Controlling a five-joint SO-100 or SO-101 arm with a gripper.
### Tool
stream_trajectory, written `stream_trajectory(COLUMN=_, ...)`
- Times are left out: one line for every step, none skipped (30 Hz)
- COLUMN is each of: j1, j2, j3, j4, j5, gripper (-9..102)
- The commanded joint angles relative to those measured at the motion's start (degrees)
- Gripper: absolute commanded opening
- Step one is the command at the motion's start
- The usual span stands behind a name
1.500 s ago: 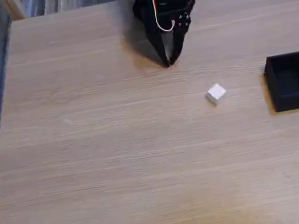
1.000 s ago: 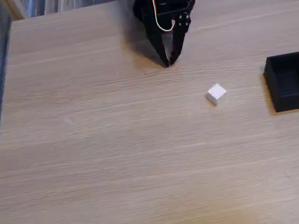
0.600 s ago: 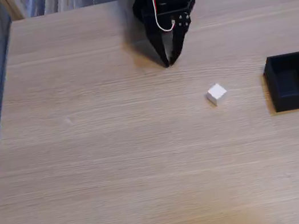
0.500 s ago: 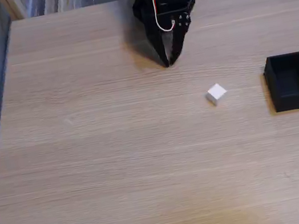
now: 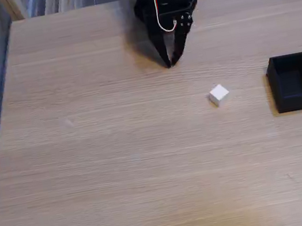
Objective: Pick a white block and place it in the black box.
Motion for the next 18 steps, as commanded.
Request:
stream_trajectory(j1=-0.2, j2=0.4, j3=0.9, j4=0.4, j5=0.1, gripper=0)
stream_trajectory(j1=-0.2, j2=0.4, j3=0.9, j4=0.4, j5=0.1, gripper=0)
stream_trajectory(j1=-0.2, j2=0.4, j3=0.9, j4=0.4, j5=0.1, gripper=0)
stream_trajectory(j1=-0.2, j2=0.4, j3=0.9, j4=0.4, j5=0.1, gripper=0)
stream_trajectory(j1=-0.1, j2=0.4, j3=0.9, j4=0.4, j5=0.1, gripper=0)
stream_trajectory(j1=-0.1, j2=0.4, j3=0.9, j4=0.4, j5=0.1, gripper=0)
stream_trajectory(j1=-0.1, j2=0.4, j3=0.9, j4=0.4, j5=0.1, gripper=0)
stream_trajectory(j1=-0.1, j2=0.4, j3=0.9, j4=0.4, j5=0.1, gripper=0)
stream_trajectory(j1=-0.1, j2=0.4, j3=0.9, j4=0.4, j5=0.0, gripper=0)
stream_trajectory(j1=-0.1, j2=0.4, j3=0.8, j4=0.4, j5=-0.2, gripper=0)
stream_trajectory(j1=-0.1, j2=0.4, j3=0.8, j4=0.4, j5=-0.4, gripper=0)
stream_trajectory(j1=0.0, j2=0.4, j3=0.8, j4=0.4, j5=-0.4, gripper=0)
stream_trajectory(j1=0.1, j2=0.4, j3=0.8, j4=0.4, j5=-0.5, gripper=0)
stream_trajectory(j1=0.2, j2=0.4, j3=0.8, j4=0.4, j5=-0.9, gripper=0)
stream_trajectory(j1=0.4, j2=0.4, j3=0.7, j4=0.4, j5=-1.4, gripper=0)
stream_trajectory(j1=0.4, j2=0.4, j3=0.7, j4=0.2, j5=-1.9, gripper=0)
stream_trajectory(j1=0.6, j2=0.4, j3=0.6, j4=0.1, j5=-2.6, gripper=0)
stream_trajectory(j1=0.8, j2=0.4, j3=0.4, j4=0.0, j5=-3.3, gripper=0)
